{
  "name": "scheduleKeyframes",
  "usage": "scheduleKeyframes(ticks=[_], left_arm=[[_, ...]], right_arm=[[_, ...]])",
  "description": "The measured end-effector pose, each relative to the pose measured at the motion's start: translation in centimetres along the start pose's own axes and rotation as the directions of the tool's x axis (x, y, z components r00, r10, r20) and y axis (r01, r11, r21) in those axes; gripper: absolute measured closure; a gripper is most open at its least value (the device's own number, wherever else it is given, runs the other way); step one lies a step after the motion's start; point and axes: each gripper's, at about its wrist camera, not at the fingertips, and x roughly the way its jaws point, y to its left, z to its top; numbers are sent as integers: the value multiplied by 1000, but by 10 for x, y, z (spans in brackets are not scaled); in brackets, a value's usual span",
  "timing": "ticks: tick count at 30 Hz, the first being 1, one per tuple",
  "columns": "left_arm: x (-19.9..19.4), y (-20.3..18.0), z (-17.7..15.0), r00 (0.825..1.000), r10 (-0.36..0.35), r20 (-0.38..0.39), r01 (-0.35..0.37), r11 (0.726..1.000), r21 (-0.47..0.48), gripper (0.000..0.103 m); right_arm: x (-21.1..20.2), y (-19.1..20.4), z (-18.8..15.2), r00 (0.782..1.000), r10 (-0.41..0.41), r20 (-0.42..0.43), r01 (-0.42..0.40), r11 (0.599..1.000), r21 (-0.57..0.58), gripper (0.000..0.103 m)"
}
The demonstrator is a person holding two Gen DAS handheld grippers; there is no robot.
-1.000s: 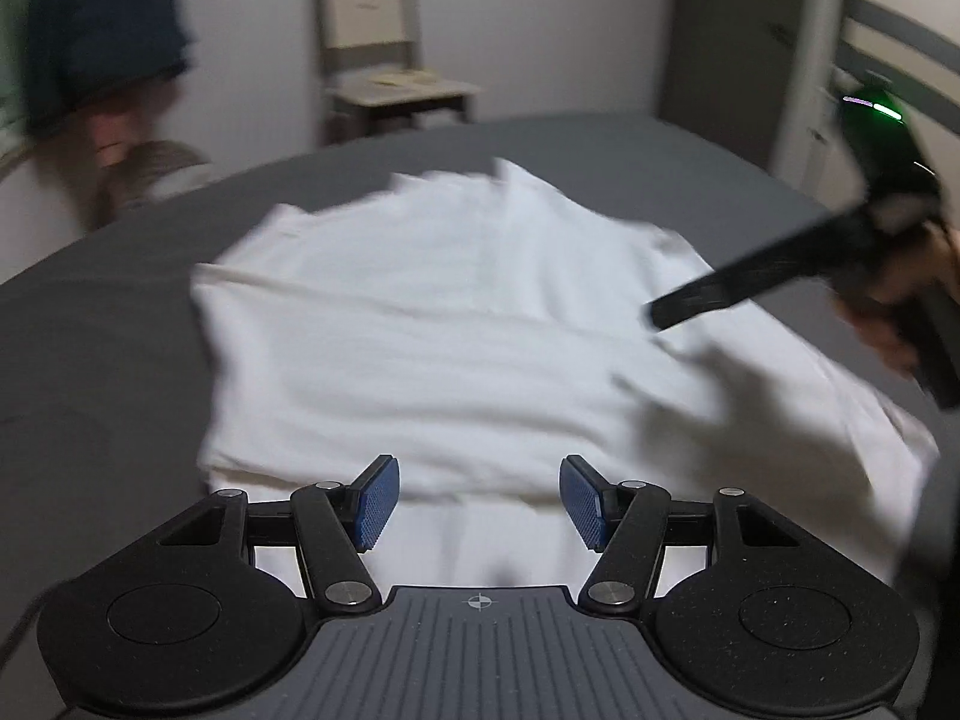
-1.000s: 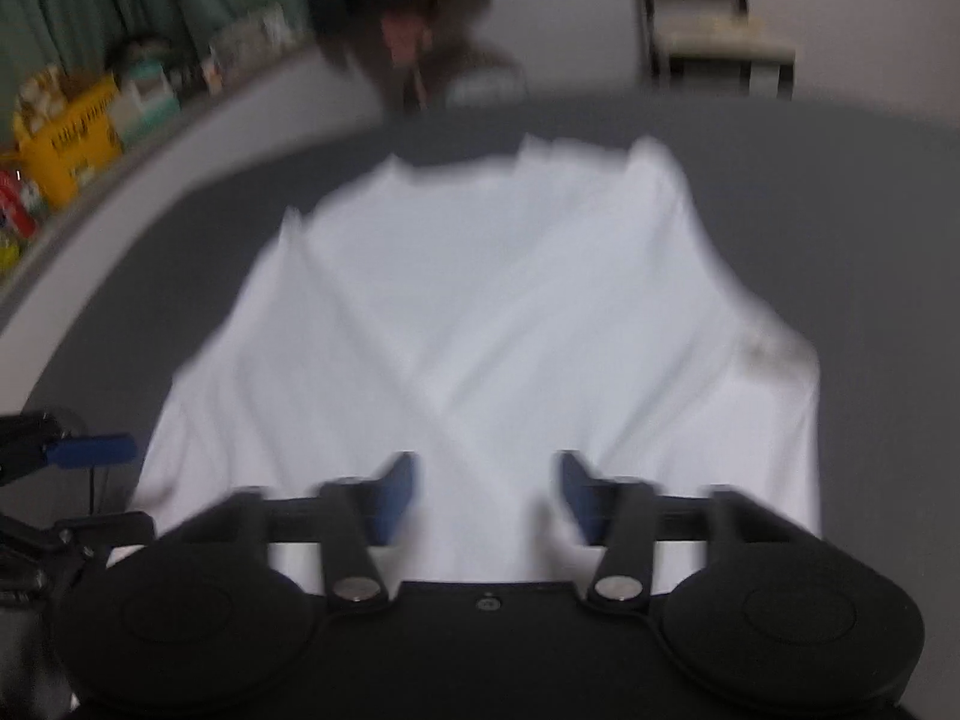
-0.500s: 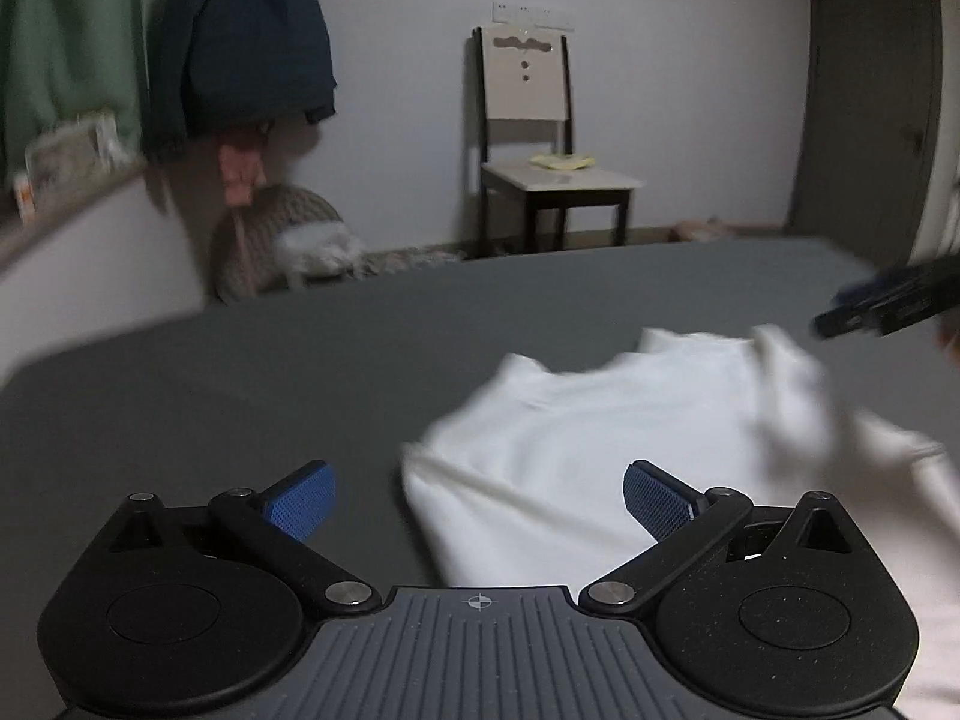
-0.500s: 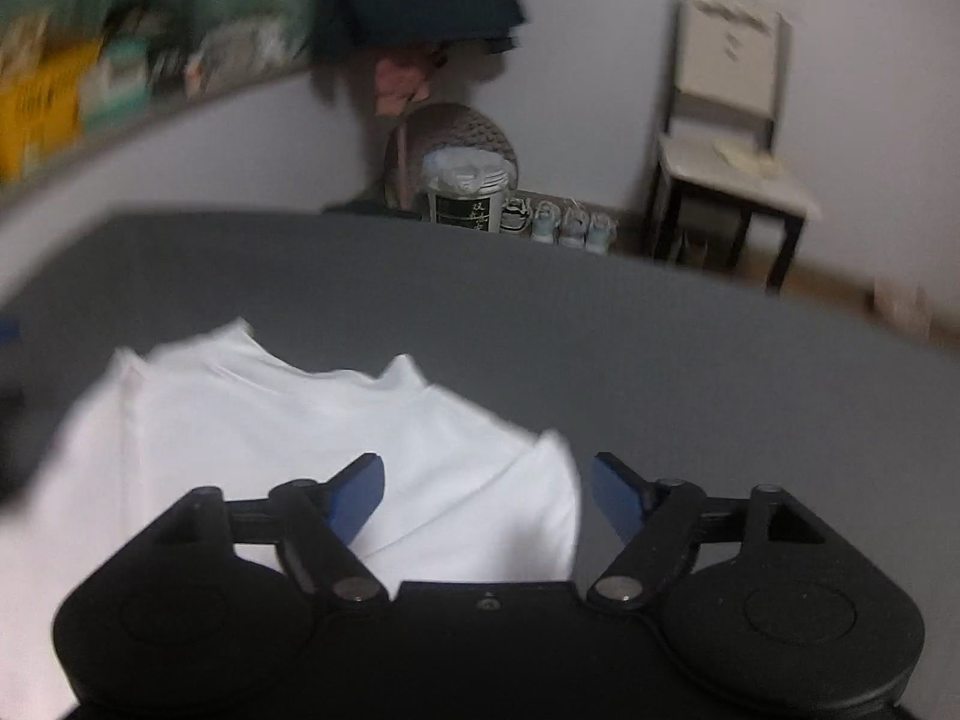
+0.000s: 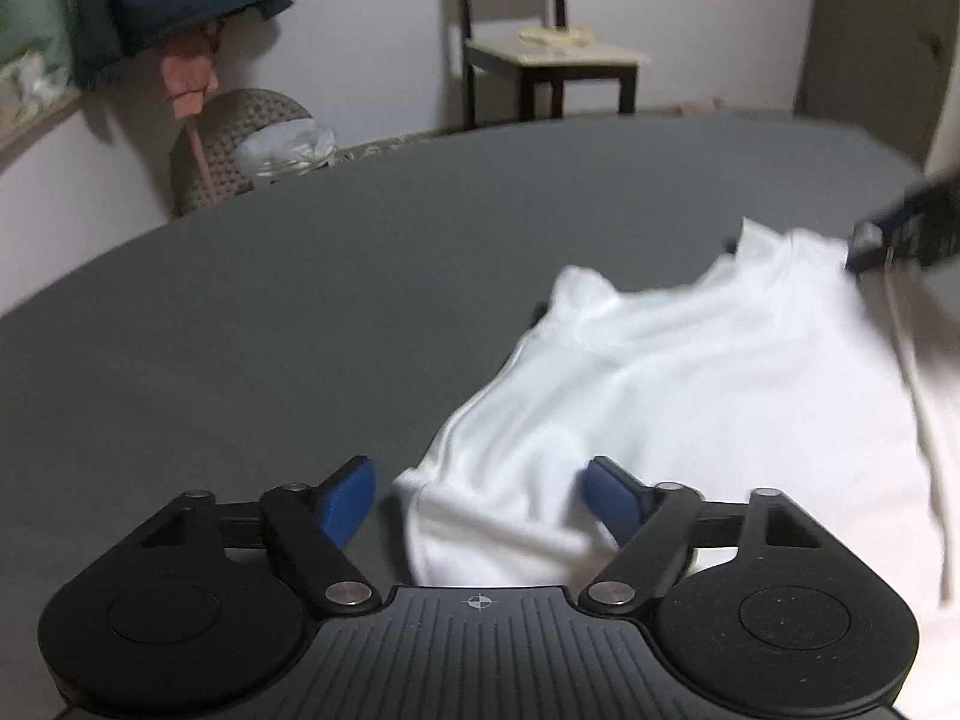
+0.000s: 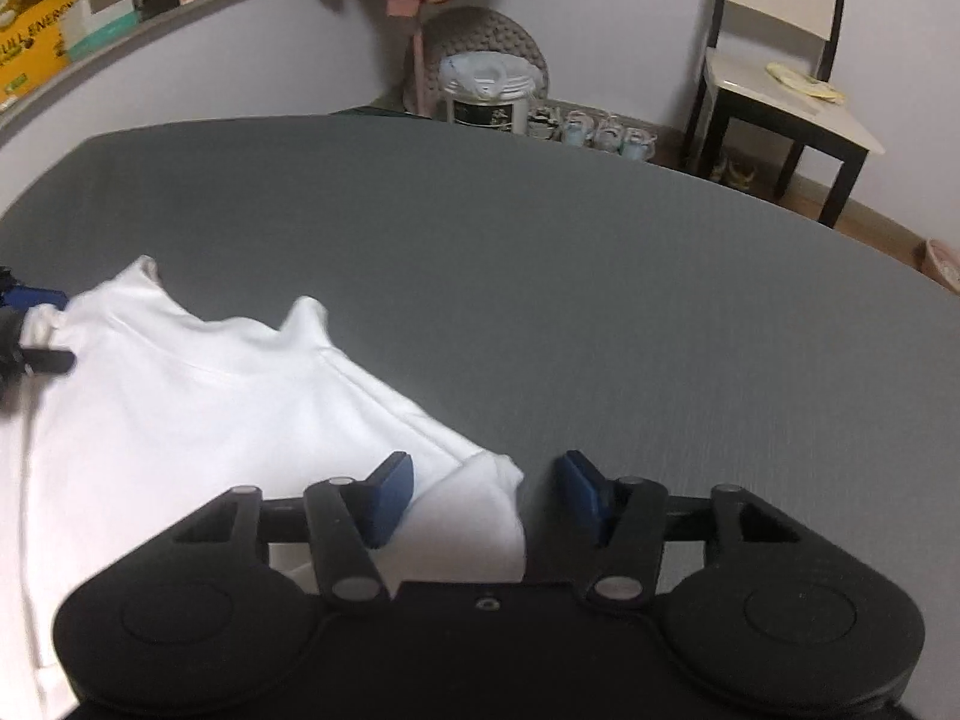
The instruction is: Fold clothes
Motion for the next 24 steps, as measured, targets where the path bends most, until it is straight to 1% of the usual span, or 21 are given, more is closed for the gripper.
scheduleKeyframes(ticks=[2, 3, 4, 5, 6, 7, 9, 11, 14, 19, 24], left_arm=[[2, -1, -1, 1000, 9, 22, -8, 998, -57, 44], [3, -2, -1, 999, 13, 31, -11, 997, -80, 60], [3, -5, -1, 999, 14, 35, -11, 996, -87, 68], [3, -7, -2, 999, 15, 40, -11, 995, -95, 75], [3, -10, -2, 999, 16, 43, -12, 995, -95, 85], [2, -14, -3, 999, 21, 43, -18, 997, -78, 94], [-1, -19, -3, 998, 43, 51, -40, 998, -54, 96], [-11, -22, -3, 996, 44, 76, -40, 998, -47, 96], [-35, -19, -3, 990, 32, 134, -28, 999, -35, 96], [-92, -14, -14, 971, -38, 237, 28, 999, 47, 96], [-156, -22, -48, 944, -127, 306, 72, 980, 184, 96]], right_arm=[[0, 1, -2, 999, -6, 39, 4, 999, 39, 51], [0, 2, -3, 998, -9, 58, 6, 998, 59, 61], [-1, 4, -4, 998, 1, 61, -5, 998, 68, 80], [-1, 7, -4, 998, 12, 64, -16, 997, 77, 84], [-2, 9, -5, 997, 22, 68, -28, 996, 85, 88], [-4, 14, -6, 998, 11, 66, -16, 998, 64, 92], [-10, 23, -7, 997, -24, 72, 23, 1000, 14, 94], [-21, 28, -9, 993, -38, 109, 38, 999, 1, 94], [-44, 32, -12, 989, -11, 149, 14, 1000, -19, 94], [-96, 43, -54, 982, 57, 180, -46, 997, -63, 94], [-147, 54, -97, 970, 126, 208, -105, 988, -109, 94]])
